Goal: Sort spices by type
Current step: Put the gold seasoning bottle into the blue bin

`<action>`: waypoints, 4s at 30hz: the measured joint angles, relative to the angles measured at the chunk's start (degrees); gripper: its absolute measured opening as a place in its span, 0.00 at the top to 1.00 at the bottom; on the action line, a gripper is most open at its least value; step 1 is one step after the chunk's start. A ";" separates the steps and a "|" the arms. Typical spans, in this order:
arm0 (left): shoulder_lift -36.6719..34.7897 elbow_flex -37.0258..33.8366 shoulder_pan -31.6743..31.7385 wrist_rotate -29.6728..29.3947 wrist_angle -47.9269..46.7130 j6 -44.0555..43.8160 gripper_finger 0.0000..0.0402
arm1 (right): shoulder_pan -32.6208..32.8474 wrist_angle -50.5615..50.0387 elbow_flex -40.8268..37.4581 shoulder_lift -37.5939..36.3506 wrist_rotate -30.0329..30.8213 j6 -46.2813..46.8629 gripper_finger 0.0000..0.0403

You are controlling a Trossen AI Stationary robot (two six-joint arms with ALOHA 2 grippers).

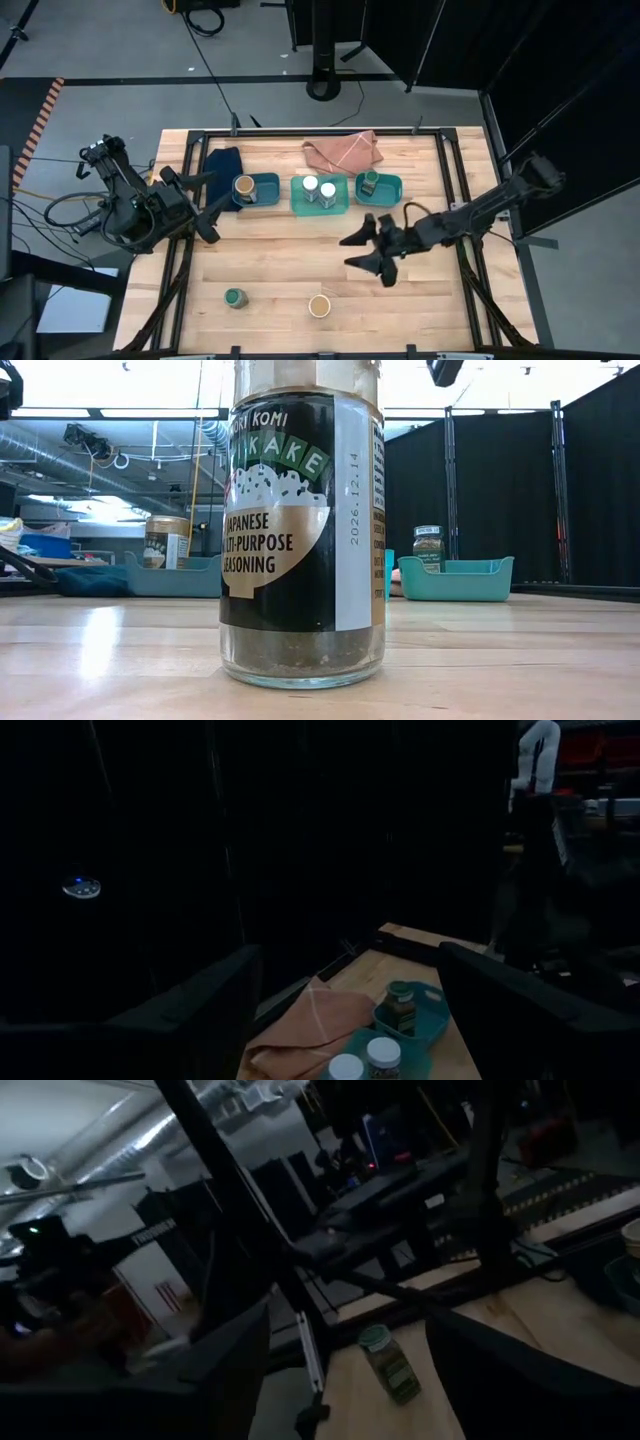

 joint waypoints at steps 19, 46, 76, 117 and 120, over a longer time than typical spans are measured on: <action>0.00 0.00 0.00 0.02 -1.07 -0.03 0.23 | 4.23 -20.28 11.81 10.99 2.40 -2.98 0.13; 0.02 0.02 -0.01 0.13 -6.66 -4.65 0.23 | 7.84 -32.77 24.31 24.60 4.69 -7.66 0.13; 0.02 0.00 -0.01 0.17 -6.97 -4.45 0.23 | 8.67 -31.53 24.29 24.59 3.85 -11.91 0.13; 0.02 0.02 0.01 0.15 -6.99 -4.29 0.23 | 6.25 -31.00 28.63 31.06 -5.28 -16.55 0.13; 0.02 0.02 0.00 0.15 -6.99 -4.29 0.23 | 6.25 -31.65 28.63 31.06 -5.85 -17.45 0.13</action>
